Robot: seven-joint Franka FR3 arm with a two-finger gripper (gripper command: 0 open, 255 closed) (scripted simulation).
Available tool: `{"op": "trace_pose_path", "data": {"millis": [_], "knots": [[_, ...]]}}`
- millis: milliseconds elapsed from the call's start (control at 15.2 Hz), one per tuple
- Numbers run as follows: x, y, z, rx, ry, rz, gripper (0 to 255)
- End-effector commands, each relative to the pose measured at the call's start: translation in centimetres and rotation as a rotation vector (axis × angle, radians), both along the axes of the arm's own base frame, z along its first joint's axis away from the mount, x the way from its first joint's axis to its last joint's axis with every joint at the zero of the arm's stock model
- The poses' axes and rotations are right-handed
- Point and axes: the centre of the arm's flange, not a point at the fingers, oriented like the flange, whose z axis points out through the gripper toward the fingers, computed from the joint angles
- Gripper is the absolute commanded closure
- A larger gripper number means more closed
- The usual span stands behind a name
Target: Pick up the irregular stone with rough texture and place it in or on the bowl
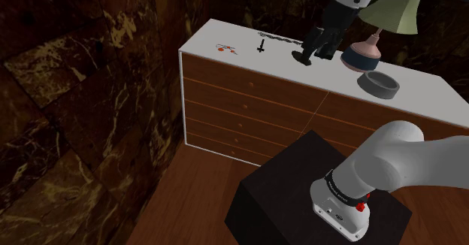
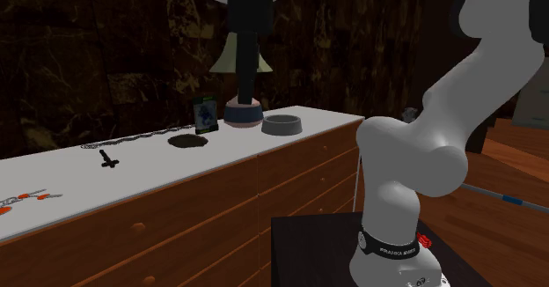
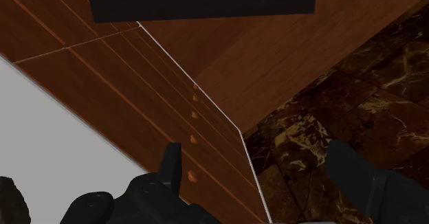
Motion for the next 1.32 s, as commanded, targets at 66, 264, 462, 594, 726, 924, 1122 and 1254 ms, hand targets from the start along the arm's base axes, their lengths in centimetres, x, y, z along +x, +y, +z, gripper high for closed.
{"op": "trace_pose_path", "data": {"millis": [66,264,462,594,726,924,1122,1254], "knots": [[0.7,-1.0,-0.5,-0.004,0.003,0.0,0],[2.8,-3.9,-2.0,-0.016,0.011,-0.001,0],[4.9,-6.8,-3.4,-0.028,0.019,-0.001,0],[6.3,-8.7,-4.4,-0.036,0.025,-0.001,0],[7.7,-10.7,-5.3,-0.044,0.031,-0.002,0],[9.8,-13.6,-6.7,-0.056,0.039,-0.002,0],[11.9,-16.6,-8.1,-0.068,0.047,-0.003,0],[13.2,-18.6,-9.0,-0.076,0.053,-0.003,0]]}}
